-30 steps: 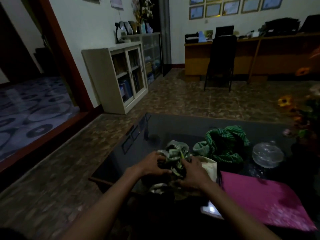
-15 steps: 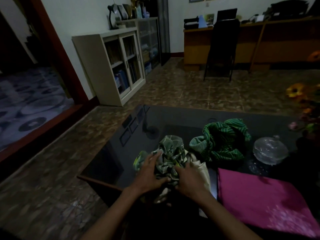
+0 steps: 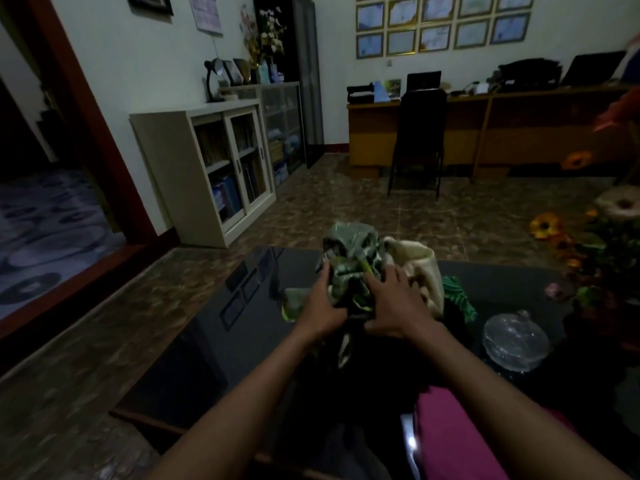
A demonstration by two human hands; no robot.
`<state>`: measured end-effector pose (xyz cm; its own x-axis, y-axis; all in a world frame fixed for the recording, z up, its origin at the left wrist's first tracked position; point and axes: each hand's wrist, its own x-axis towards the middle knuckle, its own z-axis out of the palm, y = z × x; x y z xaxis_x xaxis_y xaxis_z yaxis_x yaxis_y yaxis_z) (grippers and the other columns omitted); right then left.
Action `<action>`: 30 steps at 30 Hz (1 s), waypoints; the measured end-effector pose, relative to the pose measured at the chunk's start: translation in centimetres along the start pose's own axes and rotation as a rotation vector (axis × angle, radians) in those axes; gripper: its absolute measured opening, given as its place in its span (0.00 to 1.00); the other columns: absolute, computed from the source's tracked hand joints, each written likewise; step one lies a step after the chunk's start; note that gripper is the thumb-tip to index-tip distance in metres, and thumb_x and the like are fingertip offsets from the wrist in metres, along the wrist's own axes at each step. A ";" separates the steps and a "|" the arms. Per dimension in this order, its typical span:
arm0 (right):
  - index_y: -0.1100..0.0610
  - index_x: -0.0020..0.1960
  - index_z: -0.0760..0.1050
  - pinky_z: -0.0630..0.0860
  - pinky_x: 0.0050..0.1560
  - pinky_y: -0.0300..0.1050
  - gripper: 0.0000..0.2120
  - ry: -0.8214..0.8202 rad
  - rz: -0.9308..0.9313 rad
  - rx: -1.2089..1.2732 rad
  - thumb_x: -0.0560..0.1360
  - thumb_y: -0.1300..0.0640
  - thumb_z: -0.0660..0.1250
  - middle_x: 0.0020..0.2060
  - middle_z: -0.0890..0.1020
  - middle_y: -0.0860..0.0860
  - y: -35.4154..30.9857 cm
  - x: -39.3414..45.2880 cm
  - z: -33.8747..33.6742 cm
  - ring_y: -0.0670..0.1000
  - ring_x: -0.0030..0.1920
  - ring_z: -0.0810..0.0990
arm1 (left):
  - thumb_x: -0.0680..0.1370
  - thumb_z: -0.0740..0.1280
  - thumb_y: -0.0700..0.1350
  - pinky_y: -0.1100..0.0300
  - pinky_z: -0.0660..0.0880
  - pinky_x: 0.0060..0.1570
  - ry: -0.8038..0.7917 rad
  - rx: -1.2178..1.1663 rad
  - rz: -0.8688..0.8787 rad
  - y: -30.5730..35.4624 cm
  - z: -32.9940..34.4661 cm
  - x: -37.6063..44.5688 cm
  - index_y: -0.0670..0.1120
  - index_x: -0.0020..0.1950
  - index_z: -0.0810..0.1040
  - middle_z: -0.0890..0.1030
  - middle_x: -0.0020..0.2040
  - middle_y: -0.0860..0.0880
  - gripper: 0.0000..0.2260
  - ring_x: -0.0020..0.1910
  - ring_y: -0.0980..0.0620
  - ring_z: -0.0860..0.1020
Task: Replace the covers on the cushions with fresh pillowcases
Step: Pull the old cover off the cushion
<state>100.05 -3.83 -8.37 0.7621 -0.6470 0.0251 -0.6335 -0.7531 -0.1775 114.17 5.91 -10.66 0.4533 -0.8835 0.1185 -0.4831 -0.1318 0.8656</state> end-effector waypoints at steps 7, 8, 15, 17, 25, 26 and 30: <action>0.41 0.80 0.56 0.54 0.75 0.68 0.45 -0.241 0.171 0.134 0.70 0.23 0.62 0.81 0.41 0.57 3.8 0.8 9.7 0.67 0.80 0.43 | 0.78 0.64 0.44 0.60 0.63 0.70 -0.192 0.295 -0.118 -6.7 5.2 -0.3 0.50 0.82 0.53 0.67 0.75 0.42 0.34 0.75 0.44 0.66; 0.41 0.80 0.58 0.56 0.75 0.67 0.43 -0.218 0.175 0.117 0.70 0.23 0.60 0.81 0.42 0.57 3.8 0.8 10.6 0.67 0.80 0.46 | 0.79 0.64 0.44 0.61 0.61 0.70 -0.186 0.319 -0.108 -7.3 5.2 -0.6 0.48 0.82 0.54 0.66 0.76 0.42 0.33 0.76 0.44 0.64; 0.43 0.77 0.63 0.61 0.74 0.66 0.37 -0.212 0.193 0.069 0.72 0.31 0.66 0.81 0.46 0.59 2.9 0.9 10.9 0.68 0.78 0.51 | 0.77 0.66 0.61 0.41 0.62 0.72 -0.051 0.558 -0.175 -9.4 1.7 -2.5 0.52 0.80 0.58 0.64 0.77 0.47 0.35 0.76 0.44 0.63; 0.42 0.77 0.62 0.56 0.73 0.70 0.38 -0.171 0.212 0.102 0.71 0.33 0.68 0.81 0.45 0.59 2.1 0.2 9.9 0.69 0.79 0.45 | 0.77 0.66 0.60 0.41 0.63 0.72 -0.047 0.572 -0.169 -8.9 0.0 -3.7 0.49 0.79 0.60 0.65 0.76 0.44 0.34 0.75 0.42 0.64; 0.51 0.74 0.65 0.65 0.72 0.64 0.35 0.093 0.131 0.268 0.71 0.42 0.71 0.76 0.57 0.64 -4.6 -5.4 5.0 0.66 0.77 0.54 | 0.79 0.68 0.51 0.46 0.66 0.71 0.120 0.536 -0.092 -6.1 -9.9 -13.7 0.47 0.79 0.62 0.66 0.74 0.44 0.30 0.73 0.45 0.67; 0.52 0.72 0.67 0.68 0.70 0.61 0.33 0.101 0.097 0.294 0.71 0.44 0.72 0.75 0.60 0.64 -6.1 -6.5 4.7 0.66 0.76 0.59 | 0.79 0.69 0.51 0.50 0.65 0.72 0.140 0.530 -0.094 -5.7 -11.2 -15.9 0.47 0.78 0.64 0.66 0.73 0.45 0.29 0.72 0.46 0.67; 0.60 0.72 0.67 0.72 0.65 0.56 0.31 0.022 -0.050 0.374 0.73 0.51 0.73 0.69 0.66 0.66 -13.8 -11.3 4.9 0.68 0.67 0.70 | 0.75 0.67 0.58 0.59 0.67 0.67 0.255 0.509 -0.150 -5.6 -16.7 -27.0 0.45 0.71 0.74 0.73 0.67 0.42 0.28 0.67 0.44 0.73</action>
<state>100.77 14.45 -11.02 0.7850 -0.6163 0.0635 -0.5001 -0.6908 -0.5223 117.12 38.01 -10.63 0.6796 -0.7109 0.1808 -0.6703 -0.5018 0.5467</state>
